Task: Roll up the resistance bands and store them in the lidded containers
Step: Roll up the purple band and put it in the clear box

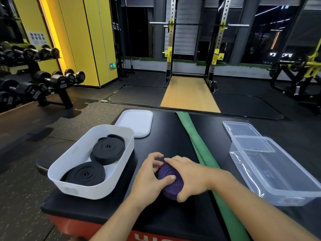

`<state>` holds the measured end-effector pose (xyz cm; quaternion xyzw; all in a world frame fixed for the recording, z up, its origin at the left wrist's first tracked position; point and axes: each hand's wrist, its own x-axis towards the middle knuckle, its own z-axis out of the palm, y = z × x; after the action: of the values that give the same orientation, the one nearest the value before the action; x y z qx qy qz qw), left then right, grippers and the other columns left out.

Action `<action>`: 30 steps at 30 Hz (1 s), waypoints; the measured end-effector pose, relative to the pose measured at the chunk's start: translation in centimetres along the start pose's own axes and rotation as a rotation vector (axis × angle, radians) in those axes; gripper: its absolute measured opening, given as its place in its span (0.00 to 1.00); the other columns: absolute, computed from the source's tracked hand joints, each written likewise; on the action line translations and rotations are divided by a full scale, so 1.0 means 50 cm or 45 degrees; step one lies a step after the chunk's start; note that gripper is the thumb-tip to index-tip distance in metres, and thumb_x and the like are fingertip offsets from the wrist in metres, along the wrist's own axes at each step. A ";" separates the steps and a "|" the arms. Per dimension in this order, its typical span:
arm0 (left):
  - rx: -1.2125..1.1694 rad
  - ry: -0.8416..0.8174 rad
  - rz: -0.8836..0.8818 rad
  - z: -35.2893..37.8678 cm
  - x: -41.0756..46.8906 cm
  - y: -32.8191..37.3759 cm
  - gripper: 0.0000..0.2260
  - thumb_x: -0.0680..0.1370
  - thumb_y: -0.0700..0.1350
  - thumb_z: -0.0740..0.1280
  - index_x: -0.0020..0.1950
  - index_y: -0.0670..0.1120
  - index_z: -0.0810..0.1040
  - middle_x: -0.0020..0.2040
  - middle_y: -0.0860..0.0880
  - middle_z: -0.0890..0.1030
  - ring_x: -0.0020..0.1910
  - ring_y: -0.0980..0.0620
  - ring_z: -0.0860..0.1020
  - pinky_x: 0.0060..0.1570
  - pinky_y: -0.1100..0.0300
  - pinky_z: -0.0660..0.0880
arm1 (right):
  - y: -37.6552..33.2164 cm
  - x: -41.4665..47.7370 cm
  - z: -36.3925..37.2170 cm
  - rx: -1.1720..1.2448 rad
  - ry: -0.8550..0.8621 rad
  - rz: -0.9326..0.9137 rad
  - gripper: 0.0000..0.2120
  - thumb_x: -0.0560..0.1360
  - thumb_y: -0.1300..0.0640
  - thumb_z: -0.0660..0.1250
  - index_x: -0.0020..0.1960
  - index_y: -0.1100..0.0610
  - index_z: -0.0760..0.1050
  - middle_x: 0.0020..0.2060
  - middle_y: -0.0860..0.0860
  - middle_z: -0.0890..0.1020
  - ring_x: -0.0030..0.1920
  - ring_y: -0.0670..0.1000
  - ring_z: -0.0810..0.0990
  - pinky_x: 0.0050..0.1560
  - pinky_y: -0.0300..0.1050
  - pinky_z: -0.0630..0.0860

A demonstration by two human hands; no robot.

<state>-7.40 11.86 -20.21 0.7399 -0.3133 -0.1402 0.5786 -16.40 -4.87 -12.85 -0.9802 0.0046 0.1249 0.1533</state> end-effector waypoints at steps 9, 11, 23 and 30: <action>-0.011 -0.153 0.049 -0.007 -0.005 0.007 0.49 0.73 0.50 0.80 0.77 0.78 0.50 0.77 0.68 0.57 0.68 0.63 0.76 0.67 0.57 0.76 | -0.010 0.005 -0.009 -0.200 0.010 0.013 0.53 0.59 0.37 0.80 0.76 0.47 0.58 0.59 0.42 0.64 0.62 0.47 0.64 0.63 0.52 0.76; -0.026 -0.216 0.029 -0.009 -0.002 0.010 0.50 0.74 0.49 0.79 0.76 0.80 0.47 0.79 0.67 0.58 0.70 0.64 0.75 0.70 0.55 0.75 | -0.012 0.003 -0.010 -0.238 0.033 0.010 0.49 0.58 0.36 0.79 0.72 0.47 0.61 0.57 0.42 0.64 0.59 0.47 0.65 0.60 0.53 0.77; -0.061 -0.214 -0.062 0.004 0.013 0.016 0.42 0.70 0.48 0.83 0.78 0.59 0.65 0.62 0.63 0.83 0.64 0.64 0.80 0.65 0.64 0.74 | -0.006 -0.039 0.038 -0.156 0.404 0.048 0.37 0.57 0.34 0.73 0.60 0.47 0.65 0.51 0.41 0.68 0.52 0.48 0.68 0.54 0.48 0.76; -0.160 -0.214 -0.059 0.024 0.015 0.059 0.20 0.75 0.49 0.78 0.66 0.56 0.80 0.58 0.60 0.86 0.59 0.59 0.83 0.57 0.63 0.79 | -0.010 -0.065 0.001 -0.228 0.472 0.048 0.37 0.57 0.35 0.73 0.59 0.47 0.65 0.52 0.41 0.68 0.52 0.49 0.68 0.50 0.47 0.74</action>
<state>-8.40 10.05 -17.64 0.6948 -0.3342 -0.2344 0.5921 -19.56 -4.48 -11.93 -0.9959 0.0399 -0.0549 0.0596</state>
